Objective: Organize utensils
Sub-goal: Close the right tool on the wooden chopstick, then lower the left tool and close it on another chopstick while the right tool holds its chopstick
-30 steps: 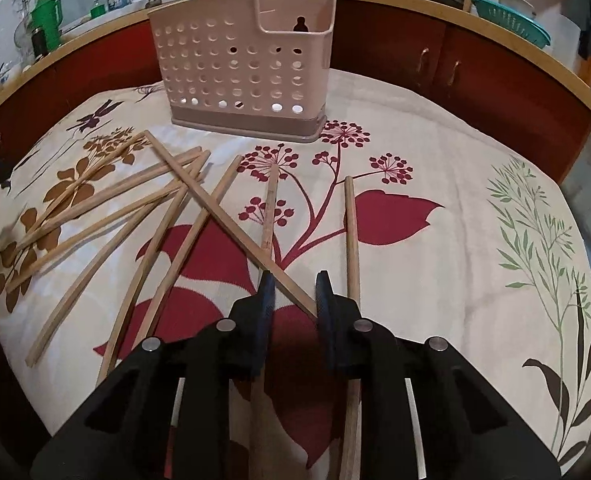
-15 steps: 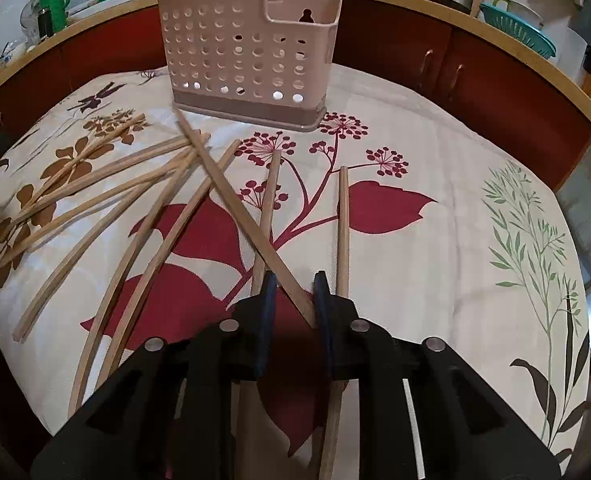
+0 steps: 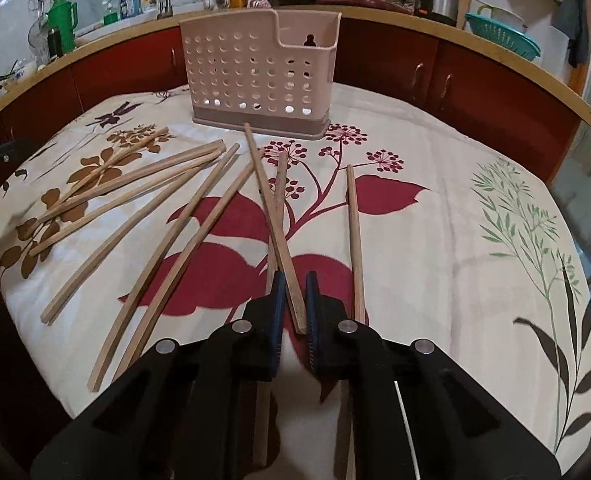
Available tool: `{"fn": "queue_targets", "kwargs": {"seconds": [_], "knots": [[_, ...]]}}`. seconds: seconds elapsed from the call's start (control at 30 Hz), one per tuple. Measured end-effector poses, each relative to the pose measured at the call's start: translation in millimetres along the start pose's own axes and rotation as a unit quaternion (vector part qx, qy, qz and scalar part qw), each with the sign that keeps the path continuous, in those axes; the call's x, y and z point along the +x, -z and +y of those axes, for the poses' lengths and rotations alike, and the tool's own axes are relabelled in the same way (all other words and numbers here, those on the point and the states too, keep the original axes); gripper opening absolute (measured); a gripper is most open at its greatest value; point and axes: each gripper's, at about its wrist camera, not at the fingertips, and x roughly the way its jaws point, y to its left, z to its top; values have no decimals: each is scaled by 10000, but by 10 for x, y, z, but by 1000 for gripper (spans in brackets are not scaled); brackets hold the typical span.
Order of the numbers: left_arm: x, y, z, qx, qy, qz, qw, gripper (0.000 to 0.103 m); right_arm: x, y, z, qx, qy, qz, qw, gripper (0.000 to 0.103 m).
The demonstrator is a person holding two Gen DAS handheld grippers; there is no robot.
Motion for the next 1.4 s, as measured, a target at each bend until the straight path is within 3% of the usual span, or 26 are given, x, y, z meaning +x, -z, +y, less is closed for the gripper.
{"fn": "queue_targets", "kwargs": {"seconds": [0.3,0.5,0.7,0.73,0.77,0.83,0.93,1.13,1.23,1.3,1.4], "knots": [[-55,198,-31,263,18,53,9996,96,-346,236,-27,345,171,-317,9988,7],[-113,362,-193,711,103,28,9974,96,-462,336,-31,517,208,-446,9974,7],[-32,552,-352,1088,252,277,9934,96,-516,373,-17,581,134,-524,9968,7],[-12,583,-359,1110,263,326,9929,94,-525,379,-15,593,113,-538,9967,7],[2,612,-362,1118,276,372,9927,85,-531,384,-12,607,97,-546,9966,7],[44,660,-351,1109,326,529,9919,57,-544,399,-18,637,74,-566,9963,7],[106,718,-307,955,605,757,9907,55,-561,416,-26,678,41,-590,9959,7],[57,761,-326,1054,629,673,9902,54,-587,450,-13,734,-10,-613,9954,7],[61,755,-284,929,888,696,9893,43,-594,457,-2,736,-12,-617,9954,7],[45,765,-308,1011,908,667,9885,37,-605,462,12,744,-16,-624,9953,7],[29,774,-355,1132,890,649,9874,20,-618,463,23,767,-28,-637,9950,7]]}}
